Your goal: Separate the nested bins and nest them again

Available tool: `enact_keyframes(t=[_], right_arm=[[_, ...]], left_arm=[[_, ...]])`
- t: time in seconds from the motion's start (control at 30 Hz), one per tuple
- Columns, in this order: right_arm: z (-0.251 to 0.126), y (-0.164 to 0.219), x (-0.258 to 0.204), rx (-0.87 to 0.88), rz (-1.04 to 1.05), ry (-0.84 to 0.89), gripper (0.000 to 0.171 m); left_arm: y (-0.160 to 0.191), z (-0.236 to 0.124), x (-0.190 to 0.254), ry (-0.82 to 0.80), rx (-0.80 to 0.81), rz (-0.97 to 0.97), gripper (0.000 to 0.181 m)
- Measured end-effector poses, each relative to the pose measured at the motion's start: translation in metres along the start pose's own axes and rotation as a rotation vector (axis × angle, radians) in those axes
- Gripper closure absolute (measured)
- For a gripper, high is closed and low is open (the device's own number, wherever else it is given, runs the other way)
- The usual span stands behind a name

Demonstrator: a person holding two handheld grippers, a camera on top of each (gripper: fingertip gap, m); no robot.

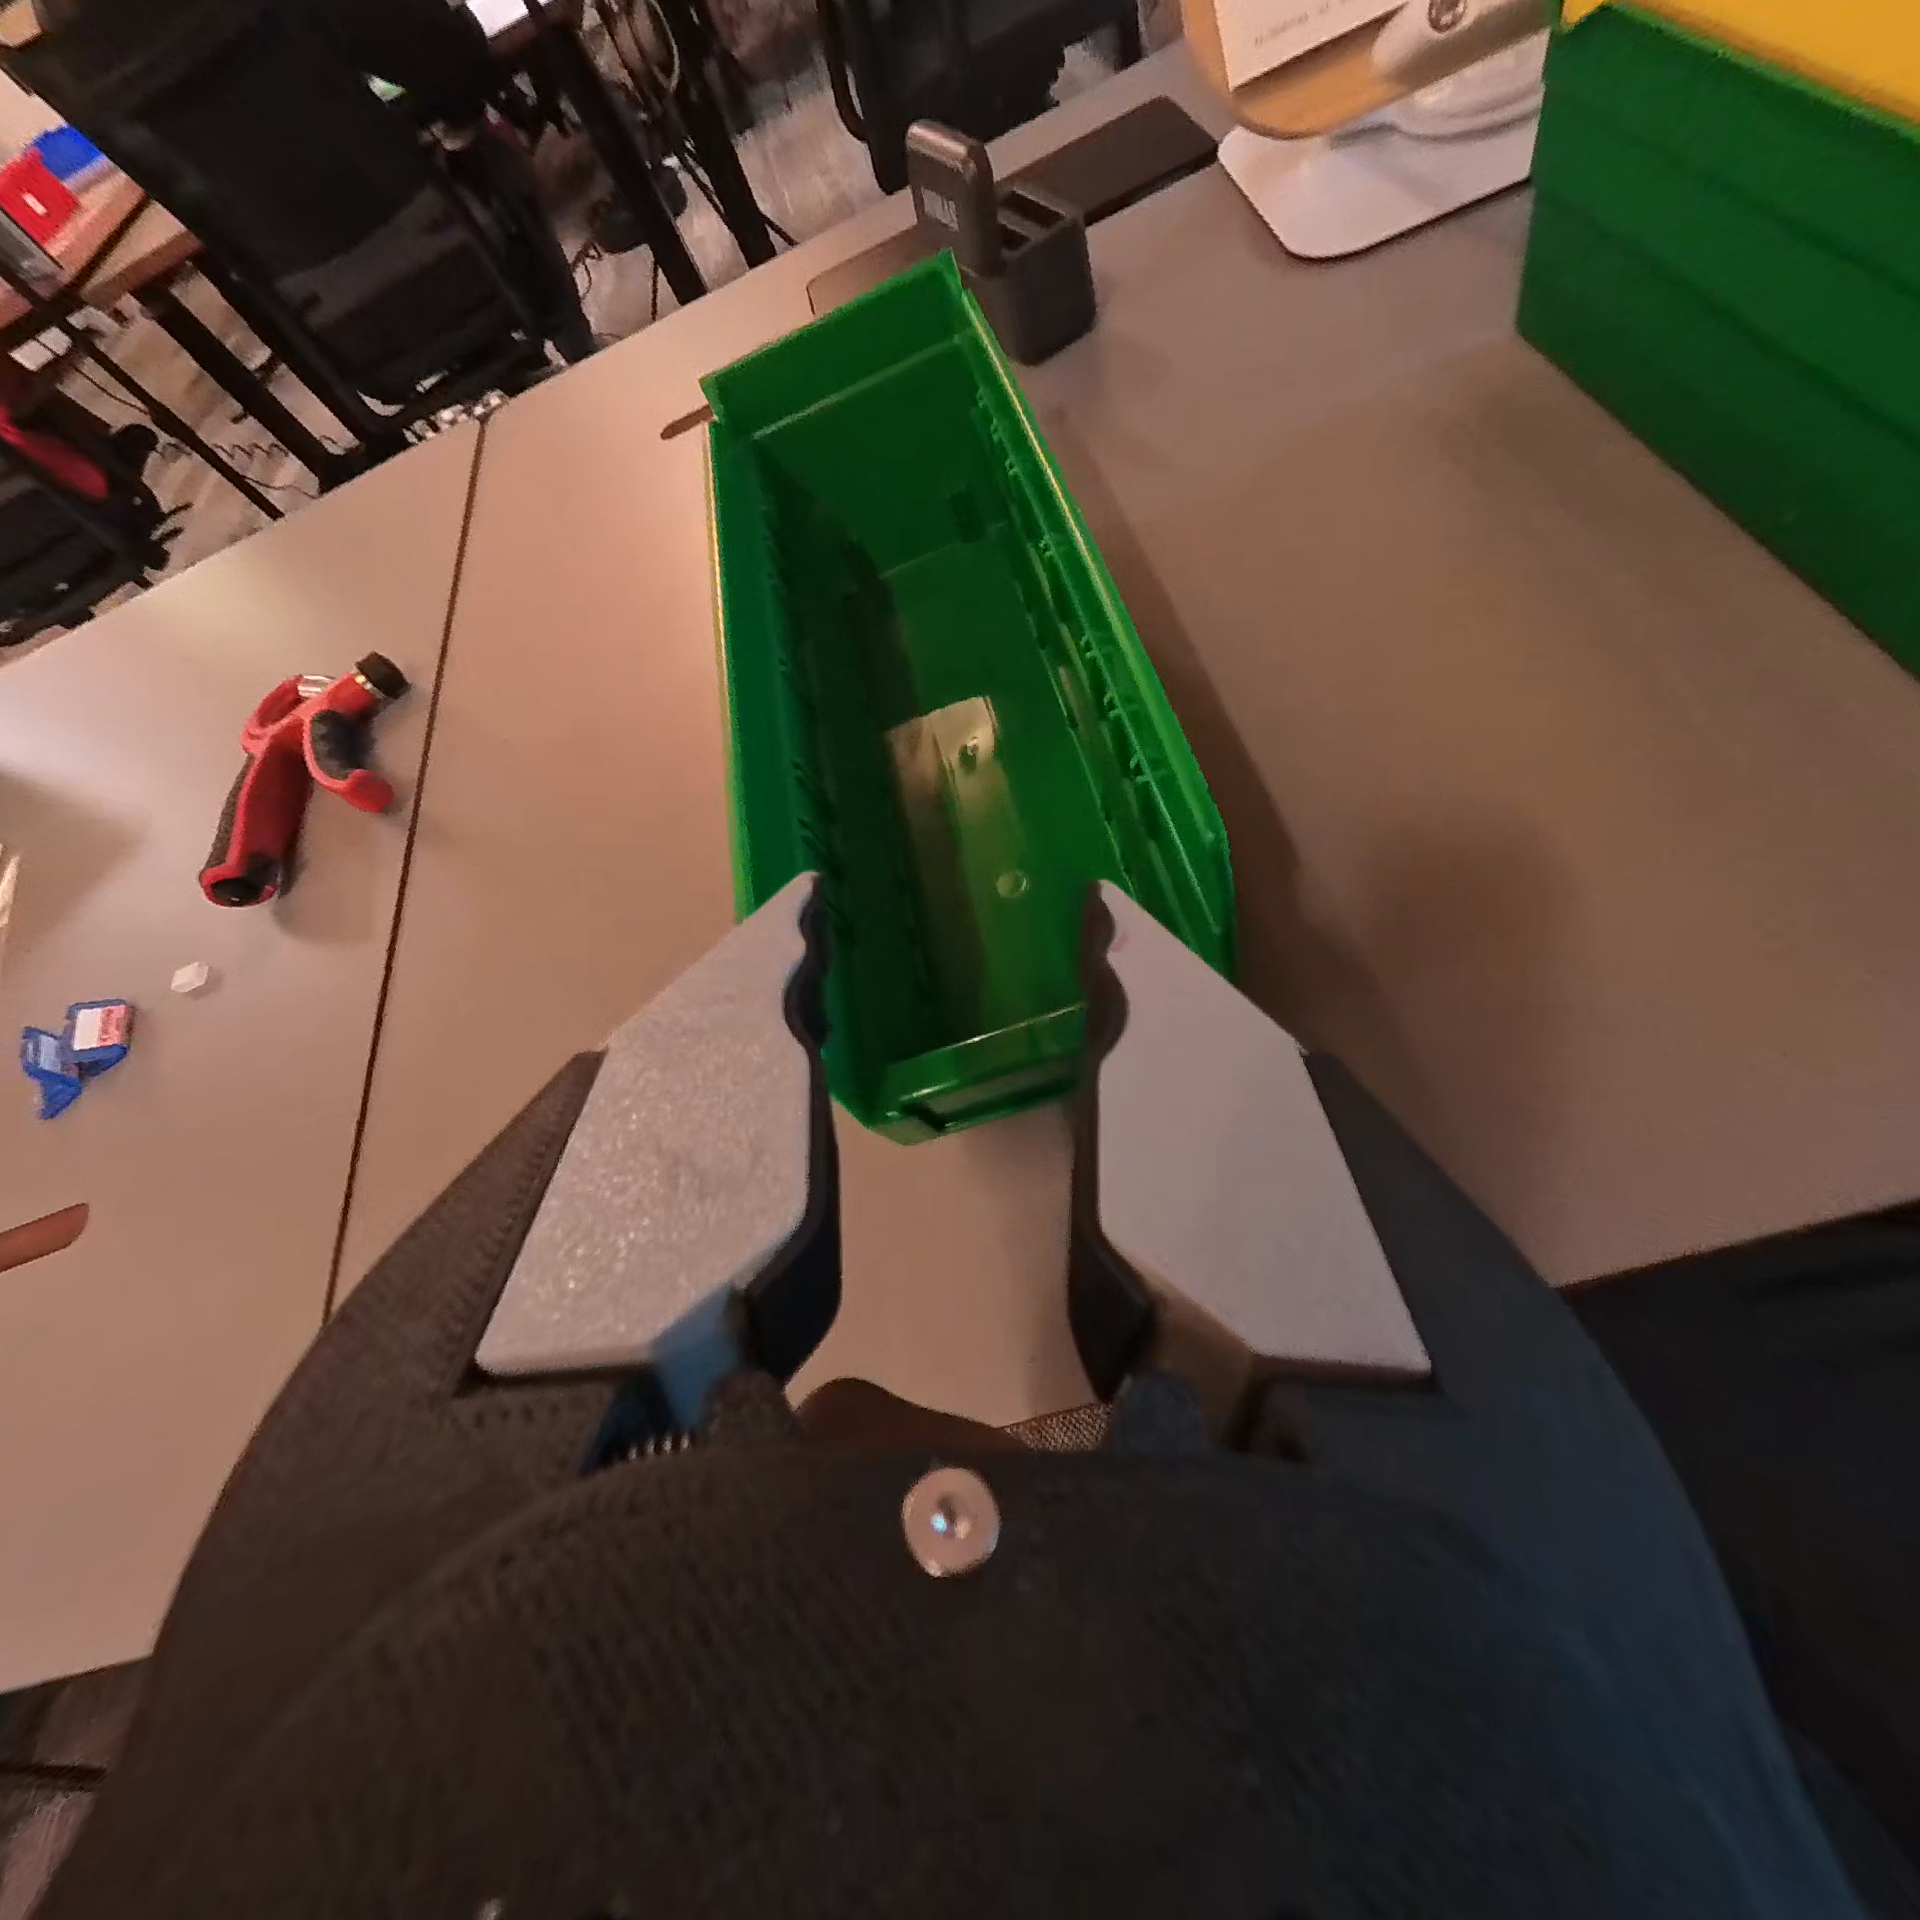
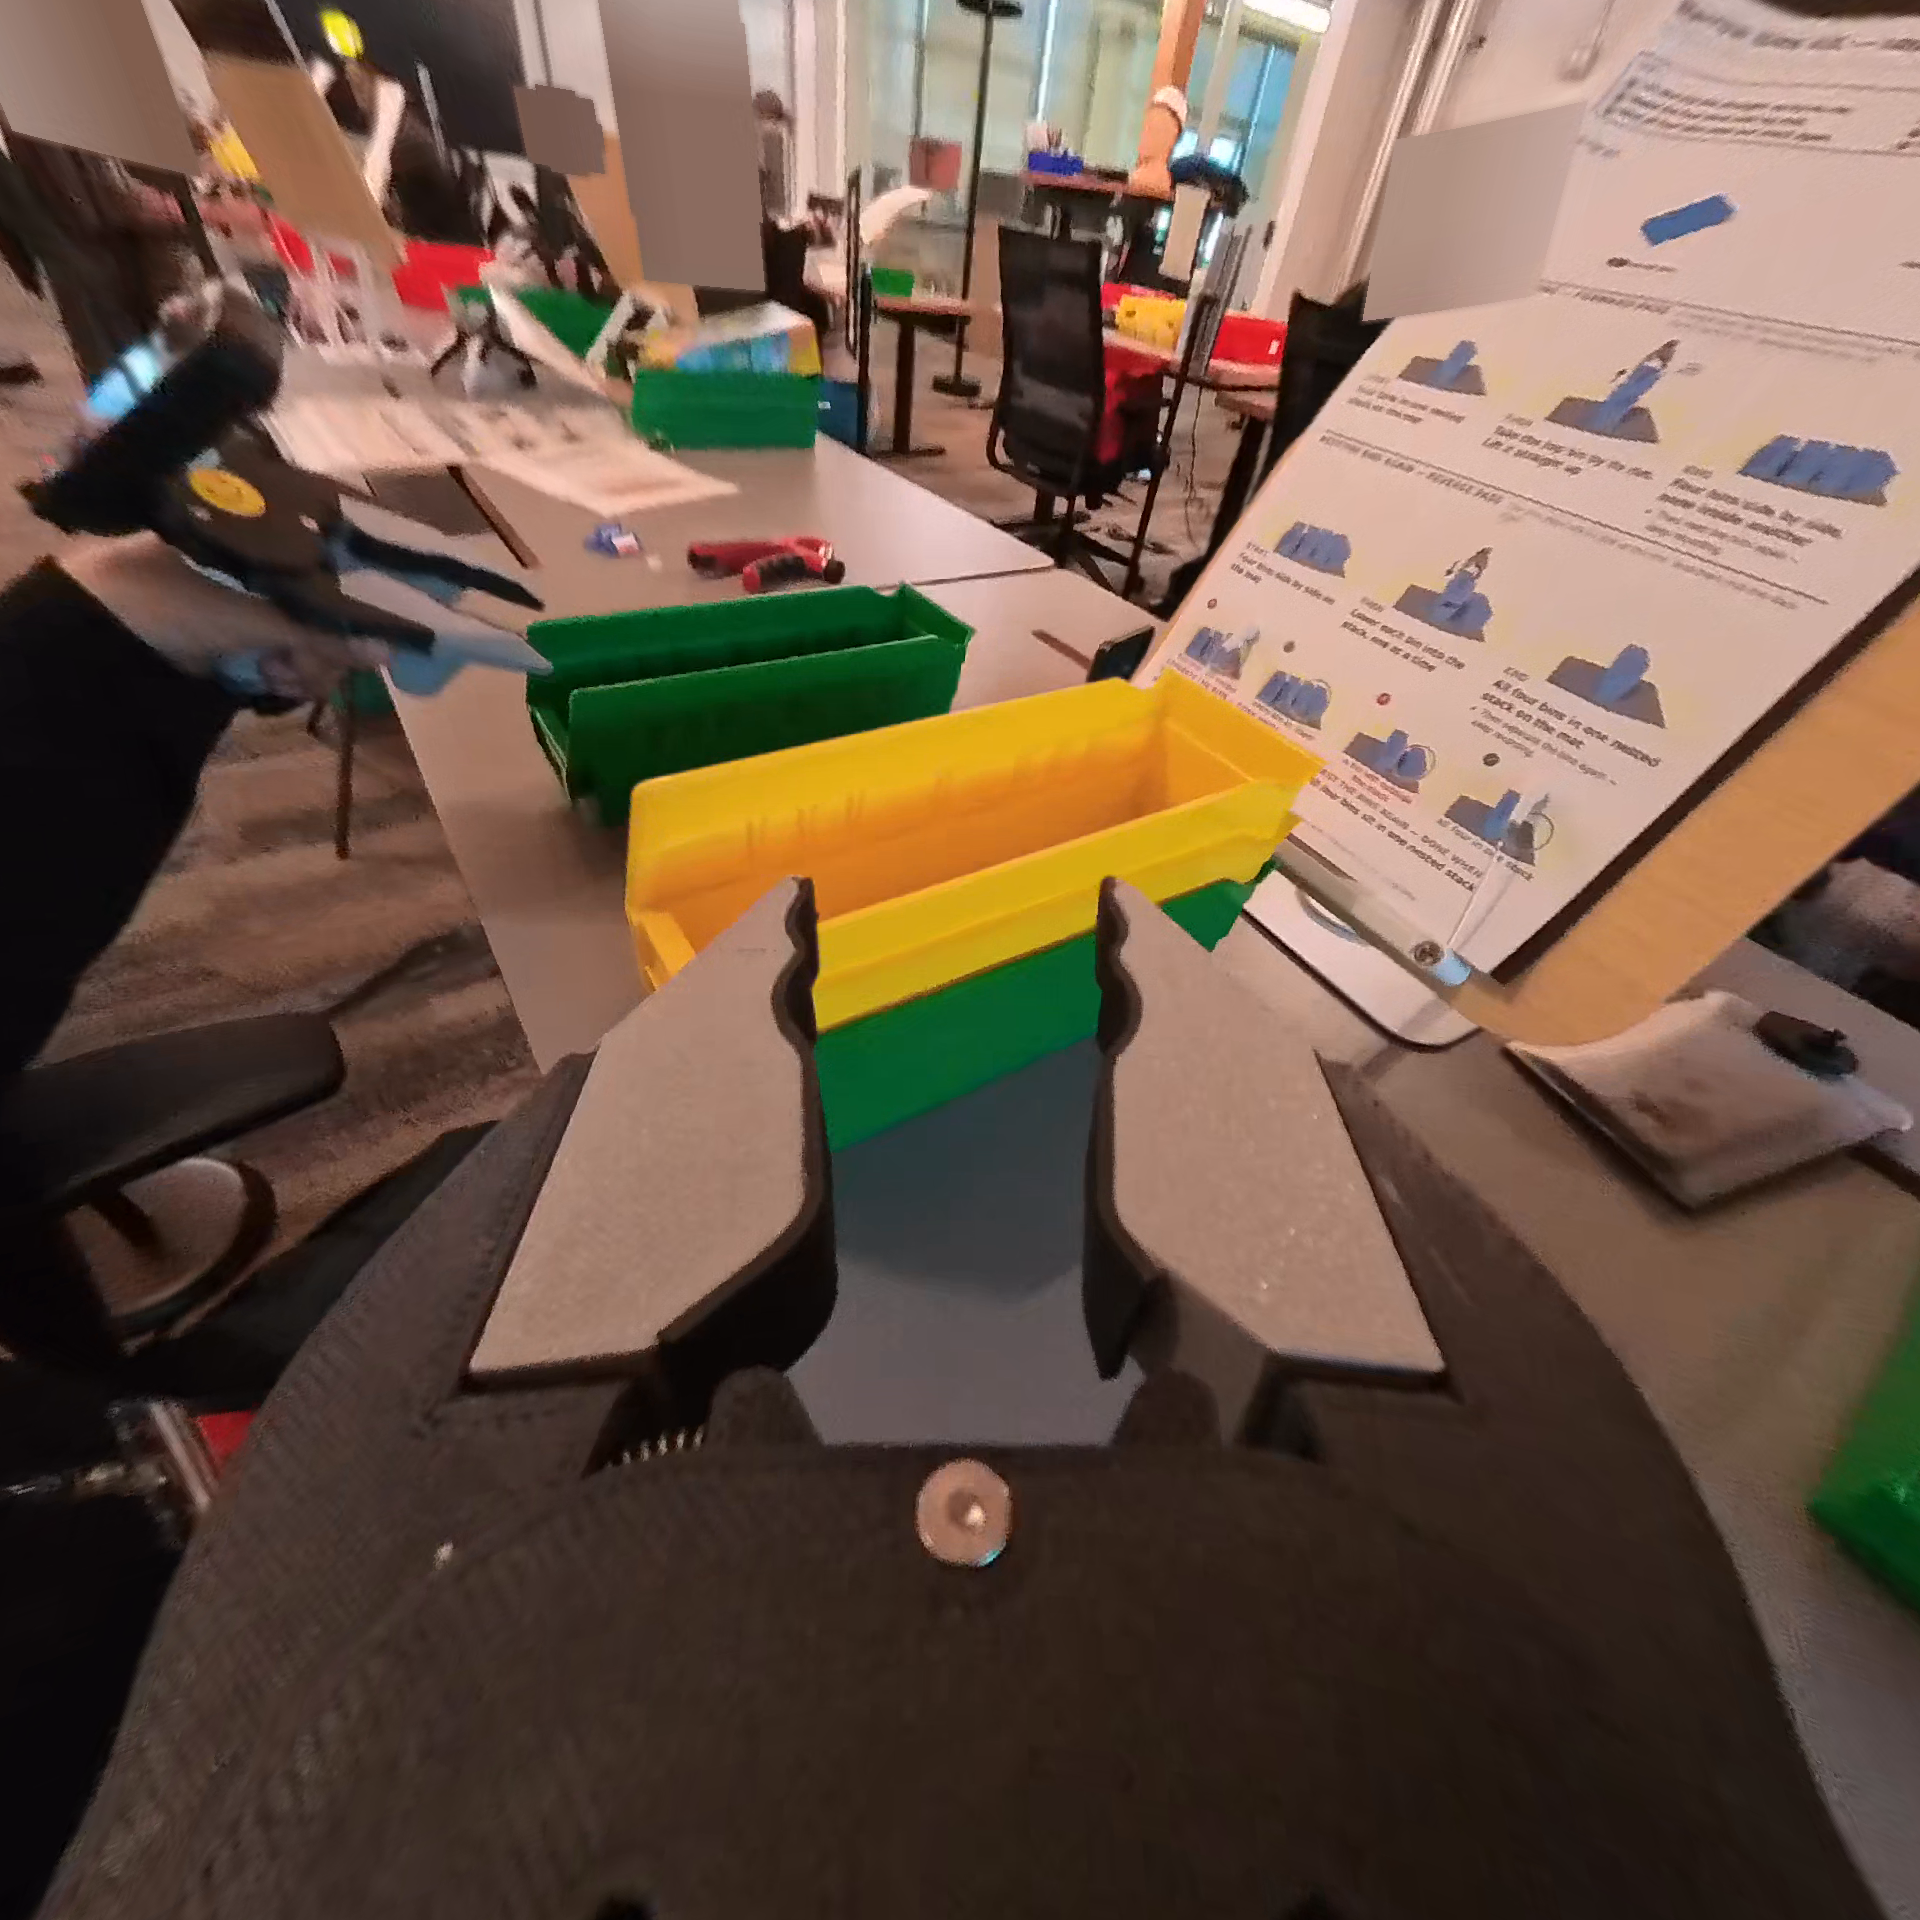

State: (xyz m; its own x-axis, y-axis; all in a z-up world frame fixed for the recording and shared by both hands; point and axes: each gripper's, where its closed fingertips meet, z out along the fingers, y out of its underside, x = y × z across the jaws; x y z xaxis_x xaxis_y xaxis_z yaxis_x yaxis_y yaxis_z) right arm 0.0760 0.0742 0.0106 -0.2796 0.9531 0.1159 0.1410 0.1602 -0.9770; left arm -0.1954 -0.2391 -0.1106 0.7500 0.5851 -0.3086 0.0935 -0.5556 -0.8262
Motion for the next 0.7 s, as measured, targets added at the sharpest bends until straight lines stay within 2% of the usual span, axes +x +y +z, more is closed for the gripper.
enact_keyframes(t=[0.1,0.17,0.23,0.4,0.57,0.63,0.7], right_arm=[[-0.015,0.011,0.017,0.014,0.033,0.012,0.121],[-0.022,0.018,0.027,-0.028,0.039,0.031,0.115],[-0.030,0.016,0.035,-0.023,0.028,0.065,0.117],[-0.045,0.003,0.035,0.041,0.044,0.050,0.119],[-0.051,0.002,0.031,0.049,0.045,0.042,0.119],[-0.052,0.004,0.029,0.041,0.043,0.038,0.119],[-0.054,0.006,0.028,0.034,0.044,0.033,0.119]], left_arm=[[0.010,0.005,0.006,0.051,-0.024,0.009,0.134],[0.020,0.008,0.010,0.094,-0.050,0.063,0.133],[0.031,0.010,0.014,0.146,-0.091,0.126,0.132],[0.056,0.012,0.022,0.232,-0.263,0.356,0.126],[0.066,0.026,0.031,0.254,-0.372,0.549,0.126],[0.073,0.033,0.034,0.262,-0.410,0.610,0.131],[0.077,0.044,0.030,0.221,-0.421,0.701,0.145]])
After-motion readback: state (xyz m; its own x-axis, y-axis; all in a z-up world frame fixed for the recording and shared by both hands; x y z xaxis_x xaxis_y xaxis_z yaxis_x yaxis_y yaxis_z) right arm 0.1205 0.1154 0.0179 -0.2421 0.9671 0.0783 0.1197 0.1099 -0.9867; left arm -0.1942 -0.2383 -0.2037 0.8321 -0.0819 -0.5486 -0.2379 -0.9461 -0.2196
